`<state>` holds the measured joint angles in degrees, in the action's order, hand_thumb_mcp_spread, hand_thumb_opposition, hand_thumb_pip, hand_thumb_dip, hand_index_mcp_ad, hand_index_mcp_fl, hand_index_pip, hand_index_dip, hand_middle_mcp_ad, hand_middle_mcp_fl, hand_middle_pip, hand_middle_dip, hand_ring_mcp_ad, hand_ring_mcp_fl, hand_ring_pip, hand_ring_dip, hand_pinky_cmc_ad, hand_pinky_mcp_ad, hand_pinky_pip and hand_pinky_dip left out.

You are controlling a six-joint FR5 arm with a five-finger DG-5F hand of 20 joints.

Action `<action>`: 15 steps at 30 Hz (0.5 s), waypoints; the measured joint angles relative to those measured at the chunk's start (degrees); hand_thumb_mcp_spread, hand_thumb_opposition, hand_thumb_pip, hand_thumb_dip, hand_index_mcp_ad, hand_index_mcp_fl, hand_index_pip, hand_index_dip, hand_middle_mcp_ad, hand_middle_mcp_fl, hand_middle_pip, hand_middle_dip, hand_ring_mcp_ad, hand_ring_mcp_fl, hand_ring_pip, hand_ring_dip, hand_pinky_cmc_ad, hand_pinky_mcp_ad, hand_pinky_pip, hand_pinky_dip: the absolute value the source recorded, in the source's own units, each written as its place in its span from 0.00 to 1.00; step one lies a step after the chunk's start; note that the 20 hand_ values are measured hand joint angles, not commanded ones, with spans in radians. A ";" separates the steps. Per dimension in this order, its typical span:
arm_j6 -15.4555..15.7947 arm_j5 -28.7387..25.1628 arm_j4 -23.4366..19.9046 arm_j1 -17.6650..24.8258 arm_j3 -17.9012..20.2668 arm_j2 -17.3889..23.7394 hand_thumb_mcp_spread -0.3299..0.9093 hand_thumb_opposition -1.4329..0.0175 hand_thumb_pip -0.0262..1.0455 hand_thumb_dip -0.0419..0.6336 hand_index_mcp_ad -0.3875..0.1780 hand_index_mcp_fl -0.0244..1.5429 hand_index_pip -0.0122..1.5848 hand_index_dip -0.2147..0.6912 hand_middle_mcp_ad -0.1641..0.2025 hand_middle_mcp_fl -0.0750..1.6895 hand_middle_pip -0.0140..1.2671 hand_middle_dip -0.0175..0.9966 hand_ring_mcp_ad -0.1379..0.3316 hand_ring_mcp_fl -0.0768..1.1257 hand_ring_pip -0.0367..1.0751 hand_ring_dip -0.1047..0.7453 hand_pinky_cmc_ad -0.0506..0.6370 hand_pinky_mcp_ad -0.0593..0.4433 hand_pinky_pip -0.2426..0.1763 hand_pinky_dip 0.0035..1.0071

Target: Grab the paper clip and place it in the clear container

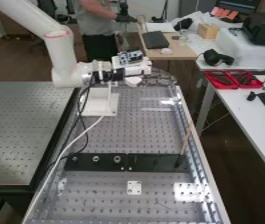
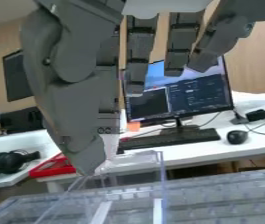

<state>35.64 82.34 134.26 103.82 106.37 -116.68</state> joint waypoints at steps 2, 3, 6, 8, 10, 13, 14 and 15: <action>-0.08 -1.13 0.22 -0.06 -0.52 -0.42 0.76 0.32 0.43 0.44 0.44 0.59 0.66 0.39 0.38 0.27 0.10 0.17 0.53 0.22 0.12 0.15 0.62 0.38 0.62 0.15; -0.17 -1.77 0.23 -0.15 -0.79 -0.64 0.76 0.32 0.43 0.44 0.44 0.59 0.66 0.39 0.38 0.27 0.10 0.17 0.52 0.22 0.12 0.15 0.62 0.39 0.62 0.15; -0.38 -2.34 0.45 -0.21 -1.37 -1.07 0.76 0.32 0.43 0.44 0.45 0.59 0.66 0.39 0.38 0.27 0.10 0.17 0.53 0.22 0.12 0.15 0.62 0.39 0.62 0.15; -0.44 -2.34 0.63 -0.10 -1.59 -1.34 0.76 0.32 0.43 0.44 0.44 0.59 0.66 0.39 0.38 0.27 0.10 0.17 0.53 0.22 0.12 0.15 0.62 0.39 0.62 0.15; -0.45 -2.23 1.02 0.29 -2.00 -1.87 0.76 0.32 0.43 0.44 0.44 0.59 0.66 0.39 0.38 0.27 0.10 0.17 0.52 0.22 0.12 0.15 0.62 0.39 0.62 0.15; -0.19 -2.08 1.91 0.80 -2.92 -2.88 0.76 0.32 0.43 0.43 0.45 0.59 0.66 0.39 0.38 0.27 0.10 0.17 0.52 0.22 0.12 0.15 0.62 0.38 0.62 0.15; -0.15 -2.08 2.11 0.84 -3.11 -3.07 0.76 0.32 0.43 0.43 0.44 0.59 0.66 0.39 0.38 0.27 0.10 0.17 0.52 0.22 0.12 0.15 0.62 0.39 0.62 0.15; -0.12 -2.12 2.68 0.92 -3.67 -3.65 0.76 0.32 0.43 0.43 0.44 0.59 0.66 0.39 0.38 0.27 0.10 0.17 0.52 0.22 0.12 0.15 0.62 0.38 0.62 0.15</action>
<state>35.52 80.22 136.94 104.73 102.71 -120.32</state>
